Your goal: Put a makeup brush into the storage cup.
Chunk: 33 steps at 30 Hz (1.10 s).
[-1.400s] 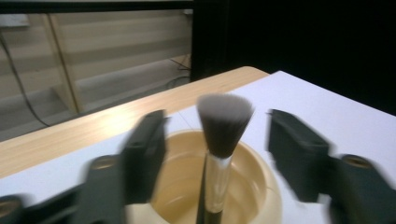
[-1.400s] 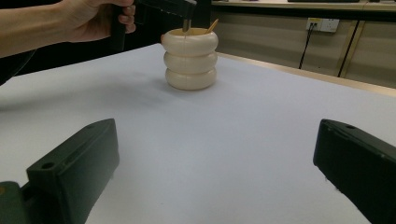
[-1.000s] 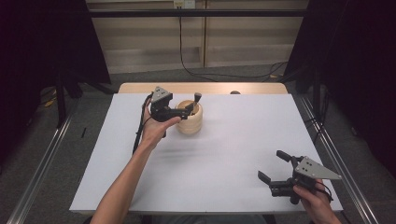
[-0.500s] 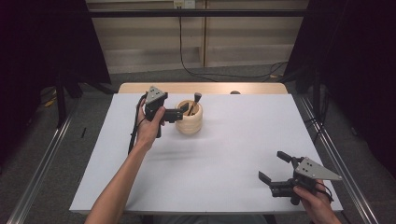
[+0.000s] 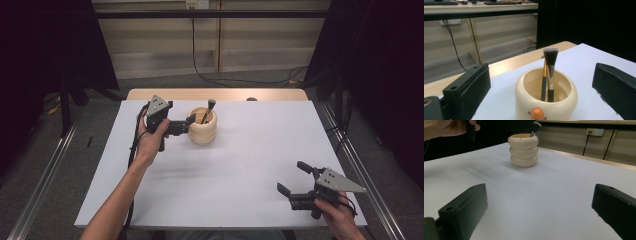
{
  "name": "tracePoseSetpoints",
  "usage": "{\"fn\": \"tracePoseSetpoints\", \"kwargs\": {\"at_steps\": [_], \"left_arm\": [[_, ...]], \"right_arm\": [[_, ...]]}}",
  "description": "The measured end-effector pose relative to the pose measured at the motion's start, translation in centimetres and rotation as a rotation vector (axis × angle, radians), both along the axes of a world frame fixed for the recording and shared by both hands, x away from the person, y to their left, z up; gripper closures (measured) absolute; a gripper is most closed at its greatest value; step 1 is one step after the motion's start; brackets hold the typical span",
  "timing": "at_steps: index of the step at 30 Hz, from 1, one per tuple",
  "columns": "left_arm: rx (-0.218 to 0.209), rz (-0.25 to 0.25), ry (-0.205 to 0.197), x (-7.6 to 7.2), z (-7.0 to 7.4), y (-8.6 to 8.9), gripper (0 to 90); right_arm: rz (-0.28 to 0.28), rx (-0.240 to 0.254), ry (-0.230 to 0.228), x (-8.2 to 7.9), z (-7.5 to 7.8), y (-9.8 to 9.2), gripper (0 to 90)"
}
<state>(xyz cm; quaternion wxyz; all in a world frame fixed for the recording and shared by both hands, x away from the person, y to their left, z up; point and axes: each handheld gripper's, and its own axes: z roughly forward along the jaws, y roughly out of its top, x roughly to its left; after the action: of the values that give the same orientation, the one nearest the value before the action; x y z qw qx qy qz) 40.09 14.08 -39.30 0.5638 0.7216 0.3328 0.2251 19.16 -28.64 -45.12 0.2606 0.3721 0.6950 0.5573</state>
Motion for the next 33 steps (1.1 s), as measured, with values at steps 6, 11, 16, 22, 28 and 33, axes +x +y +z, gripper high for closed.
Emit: {"fn": "tracePoseSetpoints", "kwargs": {"at_steps": [6, 11, 16, 22, 28, 33], "left_arm": [[0.0, -0.005, -0.012, -1.2, 0.1, 0.1, 1.7], [0.004, -0.013, -0.038, -2.7, 0.7, 0.2, 1.5], [-0.021, -0.028, -0.042, -3.9, 1.0, 0.9, 1.1], [-0.026, -0.011, -0.047, -5.0, 0.8, 1.8, 1.3], [-0.04, -0.03, -0.074, -6.4, 0.3, 2.5, 1.3], [-0.045, -0.036, -0.086, -7.9, 0.4, 2.8, 1.1]], "right_arm": [[-0.005, 0.003, 0.001, 0.0, 0.0, -0.1, 0.1], [-0.003, 0.003, 0.001, -0.1, 0.2, 0.0, 0.1], [0.004, -0.001, 0.001, -0.3, 0.2, 0.2, 0.0], [-0.006, 0.003, 0.002, -0.1, 0.2, 0.1, 0.0], [-0.01, 0.003, 0.0, -0.2, 0.3, 0.1, 0.0], [-0.014, 0.006, -0.003, -0.1, 0.3, 0.1, 0.0]]}}
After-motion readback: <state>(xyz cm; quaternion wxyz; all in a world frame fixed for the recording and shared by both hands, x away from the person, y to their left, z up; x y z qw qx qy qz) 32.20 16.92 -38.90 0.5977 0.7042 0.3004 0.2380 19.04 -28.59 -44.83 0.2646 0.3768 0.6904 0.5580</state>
